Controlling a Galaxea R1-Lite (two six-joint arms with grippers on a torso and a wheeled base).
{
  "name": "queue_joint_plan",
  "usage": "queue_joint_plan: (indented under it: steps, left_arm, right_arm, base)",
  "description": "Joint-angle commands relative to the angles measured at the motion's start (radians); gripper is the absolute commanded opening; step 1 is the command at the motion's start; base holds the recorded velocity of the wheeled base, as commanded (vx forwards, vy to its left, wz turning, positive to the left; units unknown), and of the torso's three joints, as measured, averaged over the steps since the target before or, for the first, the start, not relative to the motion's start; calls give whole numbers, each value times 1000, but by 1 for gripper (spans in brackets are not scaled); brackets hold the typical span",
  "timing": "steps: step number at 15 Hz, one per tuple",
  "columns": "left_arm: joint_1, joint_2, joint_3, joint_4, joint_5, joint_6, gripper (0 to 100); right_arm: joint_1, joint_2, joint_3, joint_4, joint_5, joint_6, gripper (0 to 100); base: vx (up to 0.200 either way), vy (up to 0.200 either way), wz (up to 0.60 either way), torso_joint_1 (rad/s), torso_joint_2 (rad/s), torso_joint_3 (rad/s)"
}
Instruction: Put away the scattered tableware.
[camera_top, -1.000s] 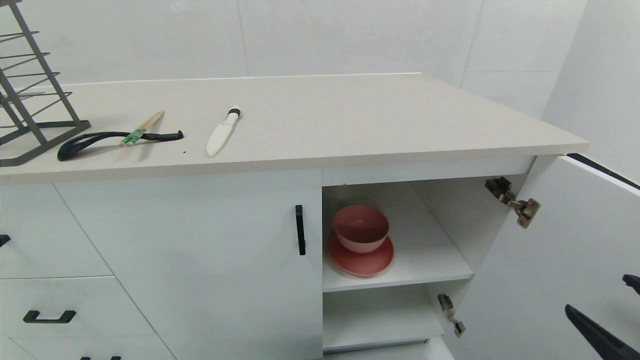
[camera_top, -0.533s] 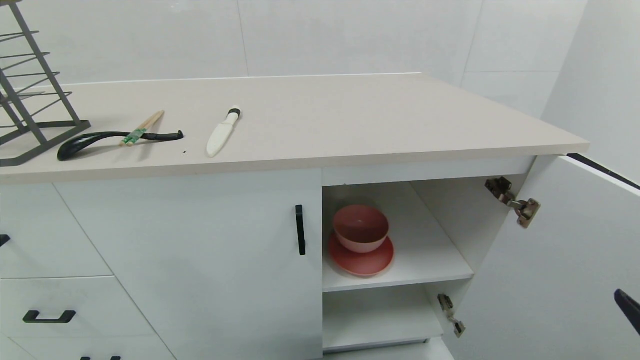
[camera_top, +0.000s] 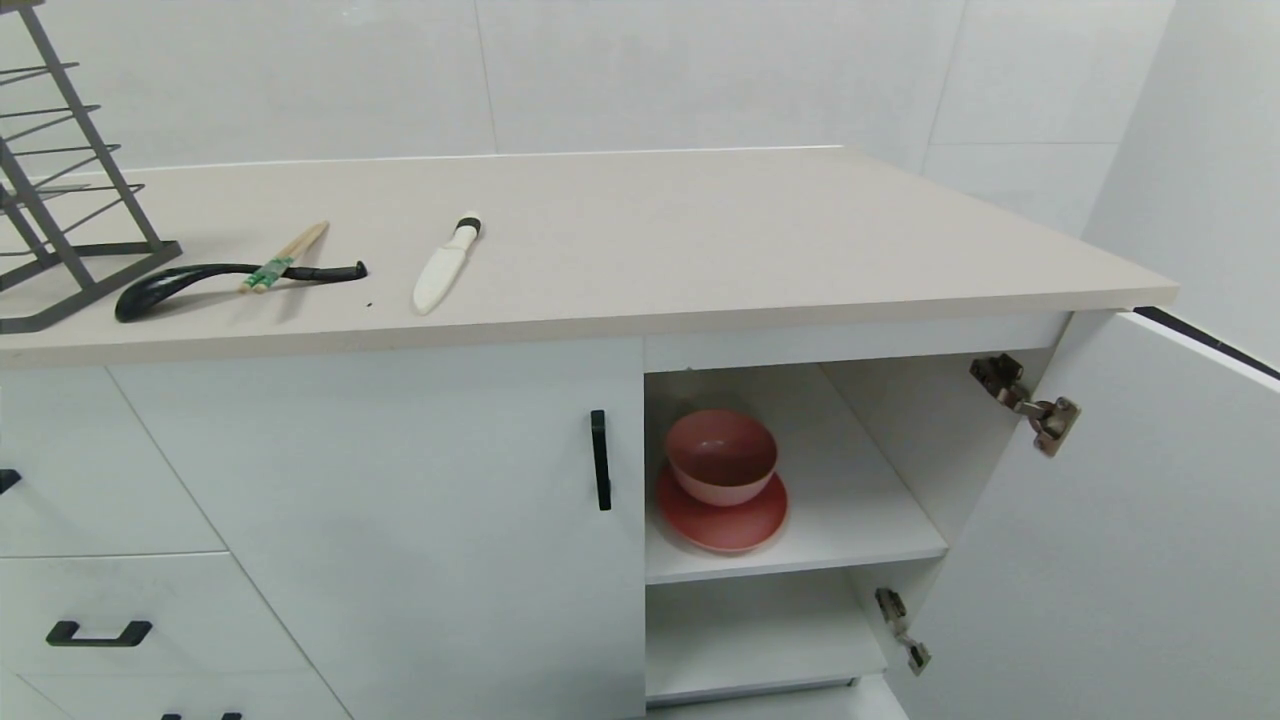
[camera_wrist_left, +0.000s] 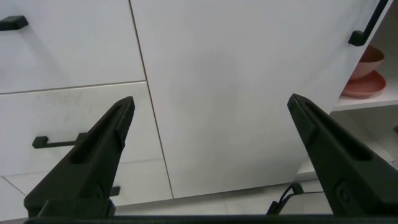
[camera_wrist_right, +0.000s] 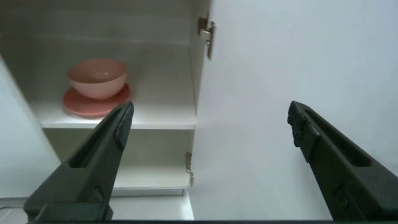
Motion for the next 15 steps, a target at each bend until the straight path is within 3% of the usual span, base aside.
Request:
queue_joint_plan:
  steps: [1, 4, 7, 10, 15]
  left_arm:
    - [0, 0, 0, 2, 0, 0, 100]
    - [0, 0, 0, 2, 0, 1, 100]
    - [0, 0, 0, 2, 0, 1, 100]
    - [0, 0, 0, 2, 0, 0, 100]
    - [0, 0, 0, 2, 2, 0, 100]
  right_arm:
    - [-17, -100, 4, 15, 29, 0, 100]
    - [-15, -121, 9, 56, 91, 0, 100]
    - [7, -181, 68, 63, 96, -3, 100]
    - [10, -189, 70, 75, 95, -1, 100]
    - [10, -189, 70, 70, 91, 2, 100]
  base:
    - [-200, 0, 0, 2, 2, 7]
    - [-200, 0, 0, 2, 1, -1]
    - [-200, 0, 0, 1, 4, 4]
    - [0, 0, 0, 0, 0, 0]
    - [-200, 0, 0, 7, 2, 2]
